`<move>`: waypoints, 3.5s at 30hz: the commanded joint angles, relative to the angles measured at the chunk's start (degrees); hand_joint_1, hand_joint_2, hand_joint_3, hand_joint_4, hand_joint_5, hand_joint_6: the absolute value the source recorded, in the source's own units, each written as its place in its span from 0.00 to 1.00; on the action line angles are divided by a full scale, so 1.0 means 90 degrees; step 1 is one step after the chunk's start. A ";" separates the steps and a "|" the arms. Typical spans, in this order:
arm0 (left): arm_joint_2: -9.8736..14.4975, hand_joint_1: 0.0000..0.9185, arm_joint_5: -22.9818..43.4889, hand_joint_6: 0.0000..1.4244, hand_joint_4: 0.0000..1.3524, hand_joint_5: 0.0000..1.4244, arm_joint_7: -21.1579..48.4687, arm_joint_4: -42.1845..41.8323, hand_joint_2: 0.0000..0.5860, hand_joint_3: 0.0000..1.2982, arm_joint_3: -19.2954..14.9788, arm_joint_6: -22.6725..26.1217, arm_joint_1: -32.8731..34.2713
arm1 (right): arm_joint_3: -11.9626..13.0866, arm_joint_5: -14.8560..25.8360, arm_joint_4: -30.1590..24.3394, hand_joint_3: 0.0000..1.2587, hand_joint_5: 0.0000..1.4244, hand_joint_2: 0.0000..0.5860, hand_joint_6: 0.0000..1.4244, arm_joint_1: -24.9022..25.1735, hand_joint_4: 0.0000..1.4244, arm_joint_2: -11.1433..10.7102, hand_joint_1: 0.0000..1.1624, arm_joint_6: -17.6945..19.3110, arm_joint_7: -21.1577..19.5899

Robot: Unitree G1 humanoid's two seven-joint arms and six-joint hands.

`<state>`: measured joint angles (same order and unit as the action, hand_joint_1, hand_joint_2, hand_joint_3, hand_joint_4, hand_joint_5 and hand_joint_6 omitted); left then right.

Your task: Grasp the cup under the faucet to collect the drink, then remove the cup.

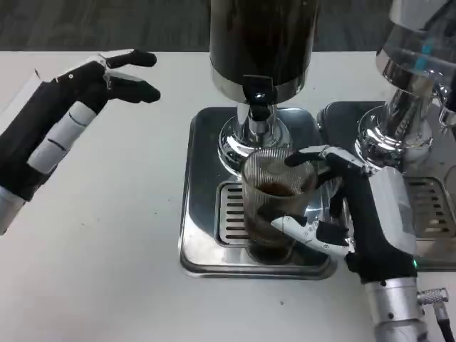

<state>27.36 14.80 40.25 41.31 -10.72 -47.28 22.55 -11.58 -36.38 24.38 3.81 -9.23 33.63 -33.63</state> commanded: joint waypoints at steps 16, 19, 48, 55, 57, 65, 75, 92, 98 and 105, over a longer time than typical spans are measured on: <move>-0.0029 0.00 -0.0122 0.27 0.35 0.29 -0.0258 0.0088 0.32 0.24 -0.0077 -0.0143 -0.0257 | 0.0246 -0.0122 -0.0433 0.49 0.64 0.32 0.87 -0.0311 0.52 -0.0086 0.71 0.0110 -0.0632; -0.0035 0.00 -0.0187 0.27 0.35 0.29 -0.0263 0.0091 0.32 0.24 -0.0038 -0.0193 -0.0345 | 0.0288 -0.0134 -0.0523 0.49 0.64 0.32 0.87 -0.0376 0.52 -0.0082 0.71 0.0095 -0.0637; 0.0152 0.00 -0.0826 0.25 0.33 0.28 -0.0339 -0.0397 0.31 0.23 0.0286 -0.0910 -0.1354 | 0.0665 -0.0134 -0.1617 0.51 0.67 0.30 0.90 -0.1159 0.53 -0.0072 0.73 0.0001 -0.0601; 0.0215 0.00 -0.0900 0.25 0.33 0.27 -0.0398 -0.0546 0.30 0.22 0.0392 -0.1007 -0.1521 | 0.0722 -0.0084 -0.1793 0.51 0.67 0.29 0.90 -0.1274 0.53 -0.0048 0.73 -0.0017 -0.0521; 0.0238 0.00 -0.0910 0.25 0.33 0.27 -0.0383 -0.0578 0.30 0.22 0.0426 -0.1041 -0.1572 | 0.0731 -0.0079 -0.1797 0.51 0.67 0.29 0.90 -0.1275 0.54 -0.0045 0.73 -0.0010 -0.0509; 0.0347 0.00 -0.1120 0.24 0.32 0.27 -0.0448 -0.0621 0.29 0.22 0.0517 -0.1262 -0.1720 | 0.0758 -0.0099 -0.1935 0.52 0.67 0.29 0.90 -0.1370 0.54 -0.0044 0.74 0.0018 -0.0455; 0.0659 0.00 -0.2229 0.20 0.26 0.22 -0.1170 -0.0805 0.29 0.19 0.0544 -0.1956 -0.1841 | 0.0802 -0.0079 -0.2202 0.53 0.68 0.29 0.90 -0.1564 0.54 -0.0068 0.75 0.0035 -0.0354; 0.1146 0.00 -0.2089 0.15 0.16 0.14 -0.1480 -0.1518 0.28 0.16 0.0717 -0.2465 -0.2552 | 0.0843 0.0040 -0.3068 0.53 0.68 0.28 0.90 -0.2281 0.54 -0.0054 0.75 0.0112 0.0060; 0.1452 0.00 -0.1810 0.15 0.15 0.12 -0.1468 -0.1905 0.27 0.15 0.0829 -0.2622 -0.2928 | 0.0801 0.0066 -0.3409 0.53 0.68 0.27 0.90 -0.2619 0.54 -0.0029 0.75 0.0171 0.0241; 0.1717 0.00 -0.1623 0.14 0.13 0.11 -0.1434 -0.2154 0.26 0.15 0.0893 -0.2681 -0.3114 | 0.0772 0.0087 -0.3740 0.53 0.68 0.27 0.90 -0.2936 0.54 -0.0005 0.75 0.0225 0.0417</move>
<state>41.07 -0.56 27.10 23.15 -3.24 -70.62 -4.43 -4.81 -36.79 -6.11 -21.88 -9.61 33.28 -29.65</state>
